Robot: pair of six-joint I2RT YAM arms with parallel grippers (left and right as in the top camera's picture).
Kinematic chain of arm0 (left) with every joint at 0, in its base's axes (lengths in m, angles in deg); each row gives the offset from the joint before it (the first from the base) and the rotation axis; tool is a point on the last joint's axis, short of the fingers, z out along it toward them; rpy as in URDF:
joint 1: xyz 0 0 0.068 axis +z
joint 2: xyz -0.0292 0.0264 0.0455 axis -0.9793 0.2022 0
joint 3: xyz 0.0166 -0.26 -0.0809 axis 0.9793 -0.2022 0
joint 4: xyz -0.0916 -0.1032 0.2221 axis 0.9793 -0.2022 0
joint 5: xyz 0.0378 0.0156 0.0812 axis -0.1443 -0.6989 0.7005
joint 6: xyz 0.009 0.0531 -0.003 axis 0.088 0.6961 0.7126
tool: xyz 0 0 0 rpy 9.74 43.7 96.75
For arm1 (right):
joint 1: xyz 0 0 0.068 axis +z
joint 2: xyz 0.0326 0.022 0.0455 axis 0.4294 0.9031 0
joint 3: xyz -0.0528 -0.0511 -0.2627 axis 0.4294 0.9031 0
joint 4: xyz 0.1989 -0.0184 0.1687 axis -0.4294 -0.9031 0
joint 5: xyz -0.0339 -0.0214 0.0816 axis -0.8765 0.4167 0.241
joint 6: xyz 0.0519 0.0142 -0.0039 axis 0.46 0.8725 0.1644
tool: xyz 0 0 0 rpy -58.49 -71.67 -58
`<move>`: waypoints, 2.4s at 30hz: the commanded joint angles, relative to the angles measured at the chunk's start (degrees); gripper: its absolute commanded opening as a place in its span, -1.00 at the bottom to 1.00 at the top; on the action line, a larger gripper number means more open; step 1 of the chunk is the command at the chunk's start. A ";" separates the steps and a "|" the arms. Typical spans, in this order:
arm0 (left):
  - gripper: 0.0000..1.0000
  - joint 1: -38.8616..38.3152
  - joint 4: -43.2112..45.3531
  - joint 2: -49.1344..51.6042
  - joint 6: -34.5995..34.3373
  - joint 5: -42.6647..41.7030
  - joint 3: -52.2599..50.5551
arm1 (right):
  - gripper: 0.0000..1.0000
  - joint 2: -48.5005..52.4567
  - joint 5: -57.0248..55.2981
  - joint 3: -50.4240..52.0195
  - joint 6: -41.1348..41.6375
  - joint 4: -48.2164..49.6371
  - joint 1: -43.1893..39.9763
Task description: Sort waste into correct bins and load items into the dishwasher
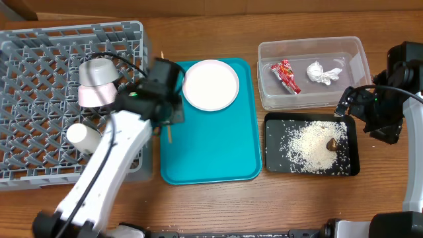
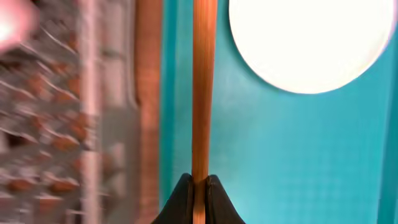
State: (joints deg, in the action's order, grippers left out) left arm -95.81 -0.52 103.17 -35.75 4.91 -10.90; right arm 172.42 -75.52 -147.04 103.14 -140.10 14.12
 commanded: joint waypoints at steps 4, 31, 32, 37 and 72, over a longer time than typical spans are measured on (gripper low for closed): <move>-0.92 10.80 0.02 -1.29 10.32 0.79 1.27 | 1.00 -0.92 0.50 -1.42 0.07 0.13 -0.17; 0.05 0.79 7.04 7.48 21.33 -12.61 10.56 | 1.00 -0.92 0.50 -1.42 0.07 0.20 -0.17; 0.05 -1.51 8.07 8.52 22.62 -11.78 10.58 | 1.00 -0.92 0.50 -1.42 0.07 0.20 -0.17; 0.19 -9.88 13.49 17.11 29.79 -8.66 10.58 | 1.00 -0.92 0.50 -1.42 0.04 0.20 -0.17; -0.92 -12.31 -5.79 28.79 24.90 -9.11 29.90 | 1.00 -0.92 0.50 -1.42 0.04 0.11 -0.17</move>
State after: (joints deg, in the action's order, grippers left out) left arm -108.99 -5.07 137.74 -7.38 -3.31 13.51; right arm 172.42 -75.54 -147.04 103.12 -140.12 14.12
